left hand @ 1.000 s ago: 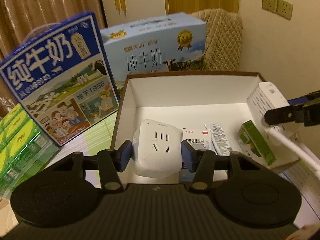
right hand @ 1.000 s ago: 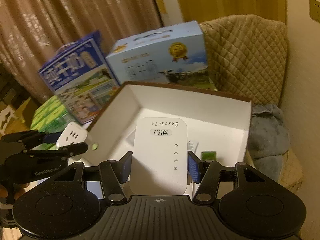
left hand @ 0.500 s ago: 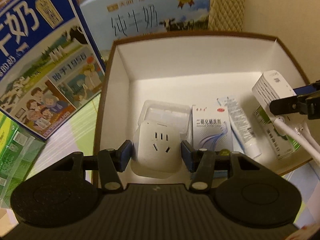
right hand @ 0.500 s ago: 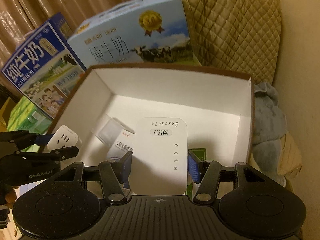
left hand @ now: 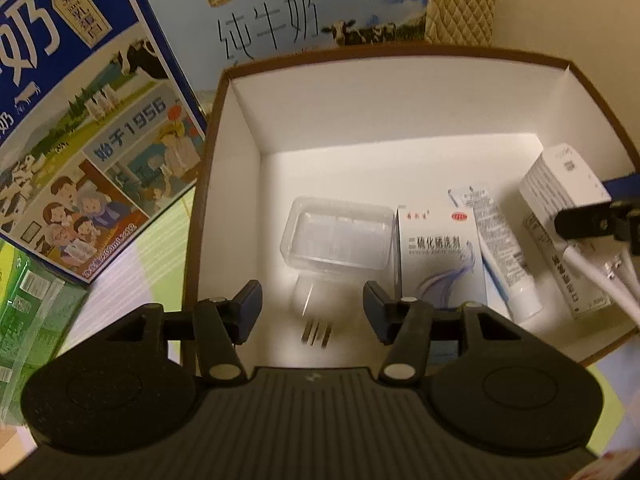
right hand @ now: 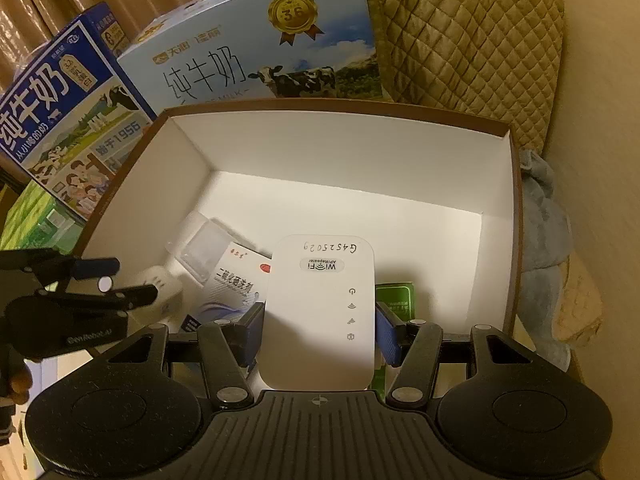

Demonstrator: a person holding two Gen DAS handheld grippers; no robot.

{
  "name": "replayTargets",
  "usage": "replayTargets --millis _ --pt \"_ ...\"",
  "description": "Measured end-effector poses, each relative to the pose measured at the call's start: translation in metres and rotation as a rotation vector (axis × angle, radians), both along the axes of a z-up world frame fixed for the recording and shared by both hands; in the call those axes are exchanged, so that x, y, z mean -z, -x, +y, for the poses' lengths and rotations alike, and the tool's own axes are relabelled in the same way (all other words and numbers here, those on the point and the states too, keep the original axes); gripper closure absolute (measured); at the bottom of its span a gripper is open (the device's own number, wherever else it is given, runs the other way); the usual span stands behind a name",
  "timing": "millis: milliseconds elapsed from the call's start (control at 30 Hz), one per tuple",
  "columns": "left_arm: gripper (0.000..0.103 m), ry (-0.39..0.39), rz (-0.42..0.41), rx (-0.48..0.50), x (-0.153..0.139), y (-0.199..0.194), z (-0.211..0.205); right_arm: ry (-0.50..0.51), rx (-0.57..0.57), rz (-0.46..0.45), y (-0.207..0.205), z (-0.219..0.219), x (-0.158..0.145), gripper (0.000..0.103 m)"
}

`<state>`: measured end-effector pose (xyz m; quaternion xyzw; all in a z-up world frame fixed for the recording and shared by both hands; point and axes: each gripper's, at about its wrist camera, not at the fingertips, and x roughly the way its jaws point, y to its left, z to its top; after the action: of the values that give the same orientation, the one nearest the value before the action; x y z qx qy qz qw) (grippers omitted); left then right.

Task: Organize rigid objects
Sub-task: 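Open the left tool to drop the socket while the right tool releases the extender inside, then withdraw both tools up out of the brown box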

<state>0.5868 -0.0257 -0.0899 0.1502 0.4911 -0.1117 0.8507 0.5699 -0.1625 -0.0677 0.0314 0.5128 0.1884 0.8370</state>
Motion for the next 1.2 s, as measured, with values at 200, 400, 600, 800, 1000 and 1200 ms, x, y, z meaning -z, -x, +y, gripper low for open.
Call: replayTargets --millis 200,400,600,800,1000,1200 --pt "0.049 0.009 -0.006 -0.007 -0.006 -0.002 0.001 0.009 0.004 -0.002 -0.002 0.0 -0.001 0.049" --pt "0.049 0.018 -0.007 -0.01 -0.007 0.003 0.004 0.017 0.053 -0.031 -0.006 -0.004 -0.002 0.049" --pt "0.042 0.033 -0.016 -0.004 -0.013 0.01 0.004 -0.006 0.048 -0.069 -0.004 -0.009 -0.016 0.04" --pt "0.042 0.052 -0.022 -0.006 -0.02 0.018 0.003 -0.022 0.048 -0.062 0.004 -0.013 -0.022 0.038" --pt "0.042 0.068 -0.031 -0.013 -0.028 0.025 0.003 -0.015 0.039 -0.051 0.015 -0.016 -0.022 0.037" --pt "0.042 0.081 -0.052 -0.02 -0.04 0.031 0.004 -0.01 0.036 -0.05 0.024 -0.018 -0.024 0.037"
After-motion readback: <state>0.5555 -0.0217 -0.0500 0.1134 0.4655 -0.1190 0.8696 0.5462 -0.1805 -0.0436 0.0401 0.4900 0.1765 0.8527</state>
